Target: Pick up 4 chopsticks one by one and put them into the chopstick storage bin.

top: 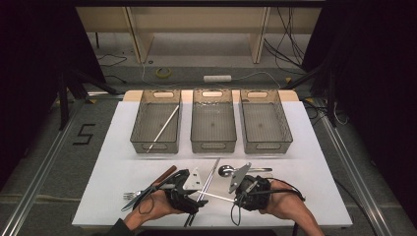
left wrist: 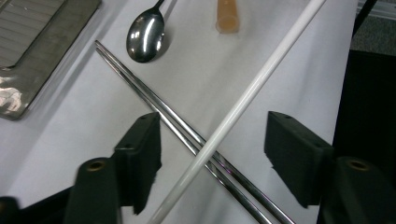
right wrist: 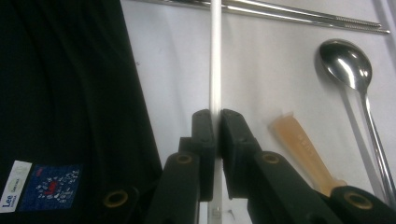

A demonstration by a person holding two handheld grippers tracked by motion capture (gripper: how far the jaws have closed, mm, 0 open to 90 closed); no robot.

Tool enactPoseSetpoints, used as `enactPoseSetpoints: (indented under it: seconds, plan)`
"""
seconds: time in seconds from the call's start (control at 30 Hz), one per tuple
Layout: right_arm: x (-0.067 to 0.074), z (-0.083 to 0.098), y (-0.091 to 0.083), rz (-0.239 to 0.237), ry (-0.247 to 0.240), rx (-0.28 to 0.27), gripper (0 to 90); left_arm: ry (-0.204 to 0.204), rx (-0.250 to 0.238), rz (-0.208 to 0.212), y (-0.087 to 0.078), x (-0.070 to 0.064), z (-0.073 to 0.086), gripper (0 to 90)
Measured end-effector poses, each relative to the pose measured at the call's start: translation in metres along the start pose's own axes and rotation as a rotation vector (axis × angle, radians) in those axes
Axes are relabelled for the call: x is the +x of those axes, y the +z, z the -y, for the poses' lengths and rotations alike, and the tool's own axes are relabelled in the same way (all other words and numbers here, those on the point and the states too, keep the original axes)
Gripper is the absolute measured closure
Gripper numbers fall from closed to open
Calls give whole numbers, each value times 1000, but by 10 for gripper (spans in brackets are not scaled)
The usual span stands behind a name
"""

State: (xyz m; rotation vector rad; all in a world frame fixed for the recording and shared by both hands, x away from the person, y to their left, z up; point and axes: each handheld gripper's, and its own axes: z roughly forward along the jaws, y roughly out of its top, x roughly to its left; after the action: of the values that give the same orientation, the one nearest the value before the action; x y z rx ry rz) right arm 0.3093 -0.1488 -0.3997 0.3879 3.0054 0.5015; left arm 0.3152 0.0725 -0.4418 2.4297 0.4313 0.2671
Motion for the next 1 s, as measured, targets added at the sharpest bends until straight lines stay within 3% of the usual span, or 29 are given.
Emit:
enactPoseSetpoints:
  seconds: [0.43, 0.77, 0.97, 1.0]
  plan:
    - [6, -6, 2, -19, -39, -2, 850, 82, 51, 37, 5, -6, 0, 565]
    - [8, -7, 2, -31, -57, -5, 850, 111, 50, 79, 3, -6, -1, 709]
    - [6, -5, 4, -40, -92, -18, 848, 189, 58, 100, -1, -11, -3, 763]
    - [5, -4, 4, -47, -117, -12, 847, 203, 63, 102, -2, -12, -3, 774]
